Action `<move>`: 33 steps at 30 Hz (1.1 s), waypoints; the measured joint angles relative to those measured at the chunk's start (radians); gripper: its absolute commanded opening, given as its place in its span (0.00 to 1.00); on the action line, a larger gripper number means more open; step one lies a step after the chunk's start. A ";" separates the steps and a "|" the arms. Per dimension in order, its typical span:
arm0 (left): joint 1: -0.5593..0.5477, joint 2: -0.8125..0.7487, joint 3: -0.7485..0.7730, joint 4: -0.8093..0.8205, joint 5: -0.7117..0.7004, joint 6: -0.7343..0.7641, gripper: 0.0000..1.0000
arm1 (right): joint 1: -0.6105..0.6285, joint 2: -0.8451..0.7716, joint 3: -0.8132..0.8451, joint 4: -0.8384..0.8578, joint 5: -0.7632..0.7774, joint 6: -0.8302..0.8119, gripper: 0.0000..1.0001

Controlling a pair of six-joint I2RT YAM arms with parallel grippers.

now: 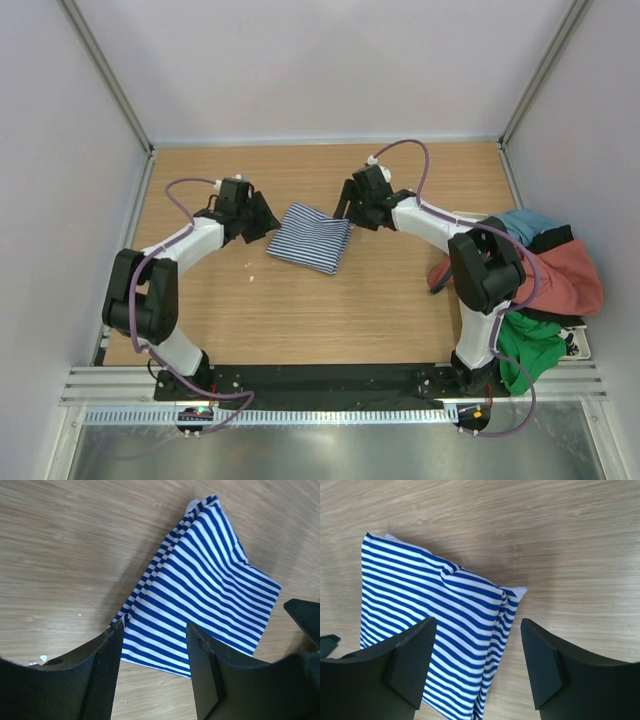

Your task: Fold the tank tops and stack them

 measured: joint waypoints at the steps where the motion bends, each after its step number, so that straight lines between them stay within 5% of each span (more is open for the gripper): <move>1: 0.000 0.013 0.000 0.002 0.003 0.001 0.53 | 0.000 0.008 -0.002 0.016 0.003 0.023 0.69; 5: 0.001 0.058 0.000 0.007 0.012 0.009 0.52 | 0.000 0.047 -0.004 0.062 0.006 0.083 0.54; 10: 0.001 0.081 -0.003 0.019 0.016 0.015 0.48 | 0.000 0.094 -0.025 0.103 0.008 0.132 0.46; 16: 0.001 0.082 -0.033 0.045 0.016 0.018 0.42 | -0.005 0.103 -0.092 0.156 0.028 0.161 0.19; 21: -0.020 0.075 -0.097 0.055 -0.005 0.018 0.40 | -0.023 0.100 -0.122 0.215 0.009 0.147 0.05; 29: -0.125 -0.117 -0.281 0.074 -0.050 -0.017 0.41 | -0.060 0.165 -0.027 0.198 -0.175 -0.125 0.09; 31: -0.149 -0.208 -0.335 0.062 -0.070 -0.034 0.42 | -0.068 0.187 -0.001 0.197 -0.252 -0.201 0.30; 33: -0.160 -0.283 -0.360 0.037 -0.086 -0.042 0.43 | -0.073 0.194 0.017 0.189 -0.299 -0.260 0.35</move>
